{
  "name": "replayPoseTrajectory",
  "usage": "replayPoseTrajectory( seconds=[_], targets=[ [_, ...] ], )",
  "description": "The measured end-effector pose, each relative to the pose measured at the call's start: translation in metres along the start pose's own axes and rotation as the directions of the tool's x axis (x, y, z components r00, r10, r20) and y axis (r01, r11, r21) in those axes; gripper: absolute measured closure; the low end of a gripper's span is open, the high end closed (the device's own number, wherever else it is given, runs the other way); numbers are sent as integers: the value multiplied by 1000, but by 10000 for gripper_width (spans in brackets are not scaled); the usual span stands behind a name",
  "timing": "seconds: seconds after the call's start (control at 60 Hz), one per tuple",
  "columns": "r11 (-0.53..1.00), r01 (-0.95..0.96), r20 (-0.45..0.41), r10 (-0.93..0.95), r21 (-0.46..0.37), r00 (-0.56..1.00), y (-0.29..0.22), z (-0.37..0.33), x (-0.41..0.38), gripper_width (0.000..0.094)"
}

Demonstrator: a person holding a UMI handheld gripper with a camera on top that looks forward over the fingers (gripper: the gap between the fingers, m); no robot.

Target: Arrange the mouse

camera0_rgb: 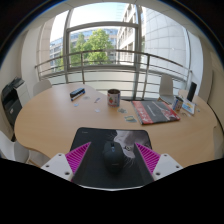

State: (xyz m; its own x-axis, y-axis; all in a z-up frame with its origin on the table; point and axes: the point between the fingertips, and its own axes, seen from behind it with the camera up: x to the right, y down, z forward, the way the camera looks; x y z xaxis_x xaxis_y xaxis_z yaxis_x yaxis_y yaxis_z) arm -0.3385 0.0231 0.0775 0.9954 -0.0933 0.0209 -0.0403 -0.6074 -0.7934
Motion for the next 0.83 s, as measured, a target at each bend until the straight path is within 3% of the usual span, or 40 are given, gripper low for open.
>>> replayPoseTrajectory(
  seconds=[0.283, 0.483, 0.833],
  targets=[
    [994, 4, -37, 0, 107, 999, -12, -138, -20, 90],
    [991, 41, -66, -33, 126, 997, 11, -219, -28, 93],
    [992, 52, -60, -46, 113, 997, 39, -265, -39, 93]
  ],
)
